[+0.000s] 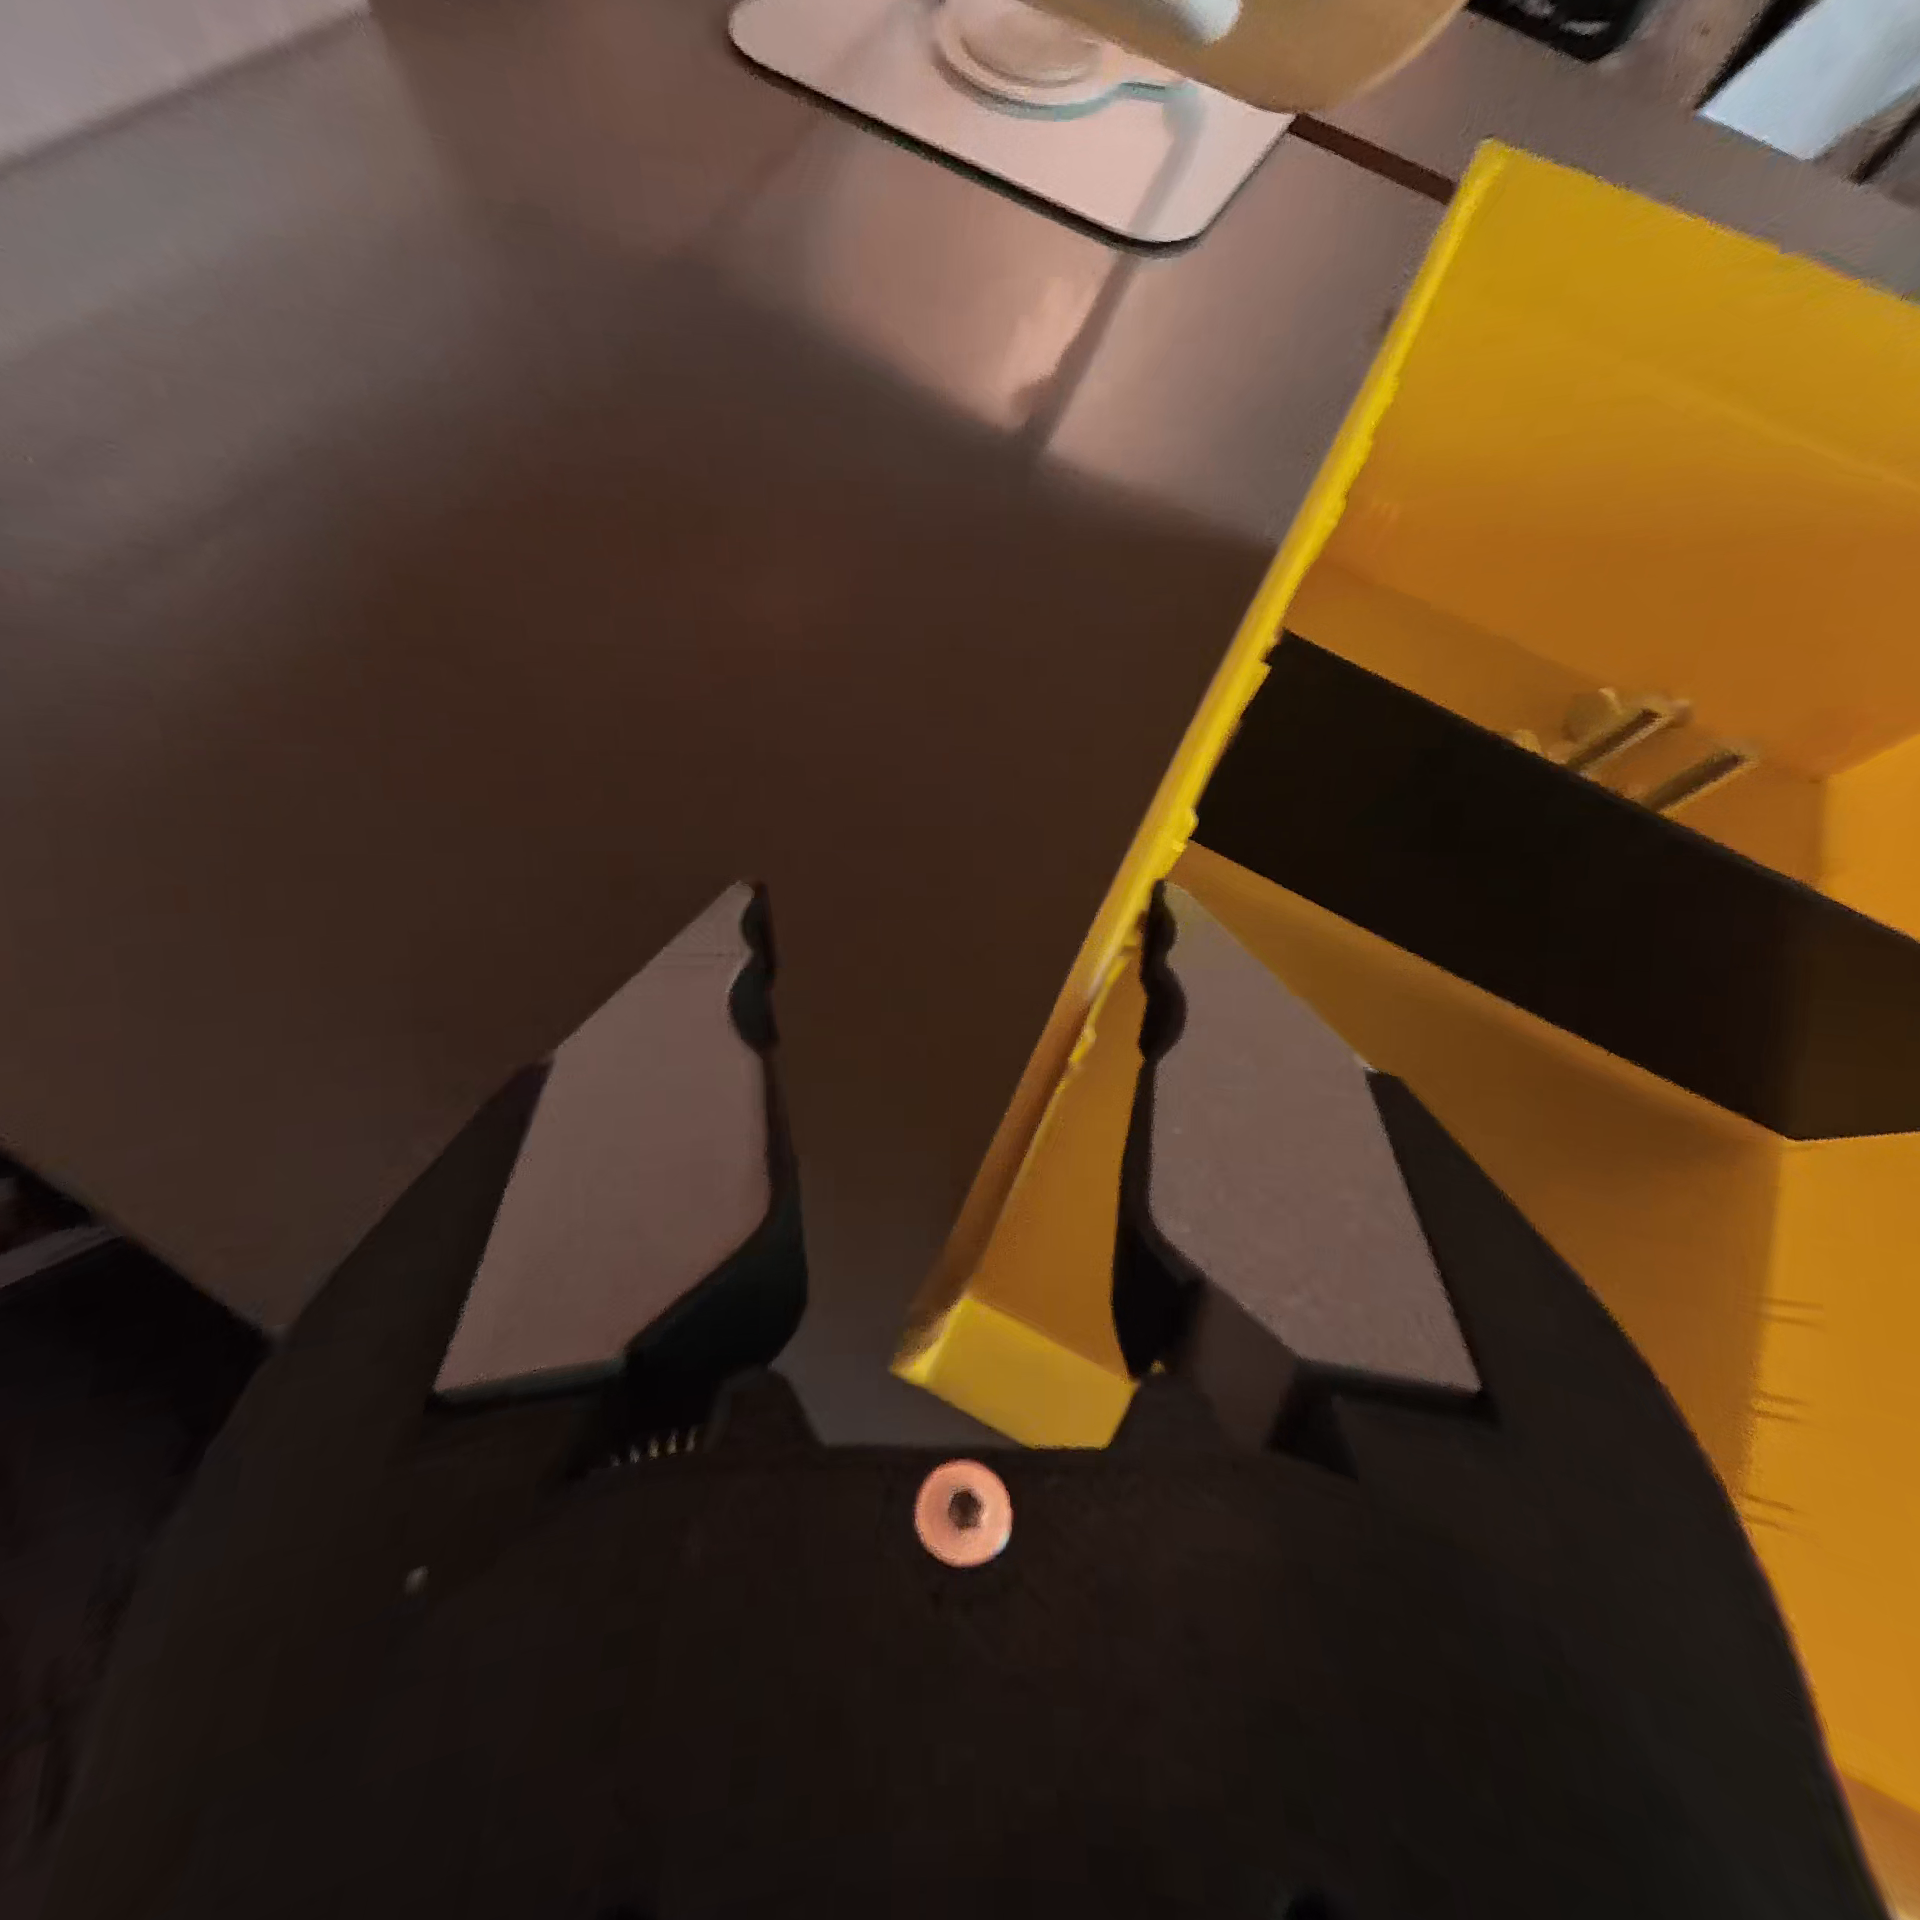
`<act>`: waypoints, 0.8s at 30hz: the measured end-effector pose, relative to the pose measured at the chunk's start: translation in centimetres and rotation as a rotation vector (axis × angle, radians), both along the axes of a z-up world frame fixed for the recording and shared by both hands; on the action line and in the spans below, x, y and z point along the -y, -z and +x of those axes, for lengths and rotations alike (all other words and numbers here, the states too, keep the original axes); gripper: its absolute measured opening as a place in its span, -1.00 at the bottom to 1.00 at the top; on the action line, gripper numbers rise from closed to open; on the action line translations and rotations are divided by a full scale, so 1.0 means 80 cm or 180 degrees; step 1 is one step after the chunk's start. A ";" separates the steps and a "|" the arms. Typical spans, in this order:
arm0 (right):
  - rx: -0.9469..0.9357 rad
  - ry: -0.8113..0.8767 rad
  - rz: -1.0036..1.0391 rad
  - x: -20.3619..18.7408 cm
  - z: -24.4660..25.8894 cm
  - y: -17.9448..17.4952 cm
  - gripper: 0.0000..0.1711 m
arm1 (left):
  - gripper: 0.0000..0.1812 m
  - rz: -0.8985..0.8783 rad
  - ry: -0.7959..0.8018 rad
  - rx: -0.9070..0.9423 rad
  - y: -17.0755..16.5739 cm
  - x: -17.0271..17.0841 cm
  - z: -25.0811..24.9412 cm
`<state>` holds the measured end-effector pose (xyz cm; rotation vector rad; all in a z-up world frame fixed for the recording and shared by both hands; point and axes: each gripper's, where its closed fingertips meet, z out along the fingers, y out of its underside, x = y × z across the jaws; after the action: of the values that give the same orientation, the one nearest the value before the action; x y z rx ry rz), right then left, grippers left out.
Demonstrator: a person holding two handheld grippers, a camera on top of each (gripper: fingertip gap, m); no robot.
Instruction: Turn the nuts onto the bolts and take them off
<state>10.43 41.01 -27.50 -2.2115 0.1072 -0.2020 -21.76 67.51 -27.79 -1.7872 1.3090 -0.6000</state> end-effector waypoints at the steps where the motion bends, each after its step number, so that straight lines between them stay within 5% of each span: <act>1: 0.0147 0.0056 -0.0041 0.001 0.006 0.001 -0.33 | -0.68 0.0108 0.0017 -0.0029 0.004 -0.002 0.002; 5: 0.0452 0.0140 -0.0189 0.020 0.016 -0.001 -0.80 | -0.94 0.1006 -0.0344 -0.0365 -0.012 -0.040 -0.038; 11: 0.0298 -0.0358 -0.0205 0.045 -0.040 -0.003 -0.98 | -0.95 0.1088 -0.0459 0.0396 -0.094 -0.042 -0.086; 20: 0.0172 -0.1395 -0.0208 -0.064 -0.241 -0.003 -0.80 | -0.97 0.1429 -0.0694 0.1227 -0.239 -0.017 -0.147; 24: -0.0361 -0.1991 0.0028 -0.170 -0.380 -0.007 -0.37 | -0.98 0.1693 -0.0578 0.1291 -0.279 0.005 -0.127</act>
<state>-19.98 54.63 -26.91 -2.1361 -0.5152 0.2693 -31.96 67.09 -5.46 -1.2484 0.9068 -0.4312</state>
